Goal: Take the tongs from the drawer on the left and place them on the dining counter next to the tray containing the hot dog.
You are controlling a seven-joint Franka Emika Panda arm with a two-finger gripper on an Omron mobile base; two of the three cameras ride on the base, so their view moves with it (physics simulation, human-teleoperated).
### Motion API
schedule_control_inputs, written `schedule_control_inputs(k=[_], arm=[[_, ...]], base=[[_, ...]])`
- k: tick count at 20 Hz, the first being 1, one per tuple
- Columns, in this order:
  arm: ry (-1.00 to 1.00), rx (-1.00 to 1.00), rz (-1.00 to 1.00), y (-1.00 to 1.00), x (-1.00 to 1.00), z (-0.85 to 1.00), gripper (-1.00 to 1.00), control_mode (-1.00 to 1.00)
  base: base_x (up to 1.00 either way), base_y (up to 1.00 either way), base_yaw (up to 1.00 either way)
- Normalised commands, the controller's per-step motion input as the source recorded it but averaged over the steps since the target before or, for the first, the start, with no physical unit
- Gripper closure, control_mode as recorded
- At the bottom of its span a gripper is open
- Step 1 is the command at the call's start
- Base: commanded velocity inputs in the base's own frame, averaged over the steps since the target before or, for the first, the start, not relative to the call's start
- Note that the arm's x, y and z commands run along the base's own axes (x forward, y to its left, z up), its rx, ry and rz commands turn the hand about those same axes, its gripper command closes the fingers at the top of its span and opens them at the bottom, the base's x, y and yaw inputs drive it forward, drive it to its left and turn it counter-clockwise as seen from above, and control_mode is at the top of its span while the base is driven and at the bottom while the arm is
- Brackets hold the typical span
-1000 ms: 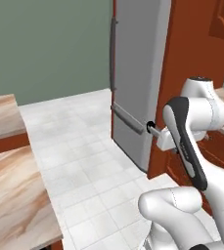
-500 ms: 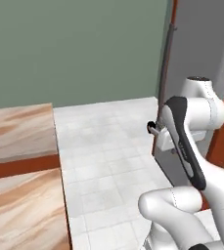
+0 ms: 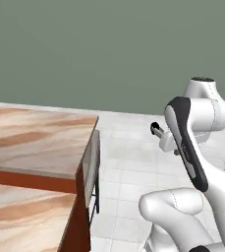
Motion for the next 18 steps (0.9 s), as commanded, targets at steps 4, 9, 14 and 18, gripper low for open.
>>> schedule_control_inputs(k=[4, 9, 14, 18], arm=[[0.00, 0.00, 0.00, 0.00, 0.00, 0.00, 1.00, 1.00], [0.00, 0.00, 0.00, 0.00, 0.00, 0.00, 1.00, 1.00], [0.00, 0.00, 0.00, 0.00, 0.00, 0.00, 1.00, 1.00], [0.00, 0.00, 0.00, 0.00, 0.00, 0.00, 1.00, 1.00]], base=[[1.00, -0.18, 0.70], [0.79, -0.92, 0.40], [0.86, -1.00, 0.23], [0.85, -1.00, 0.36]])
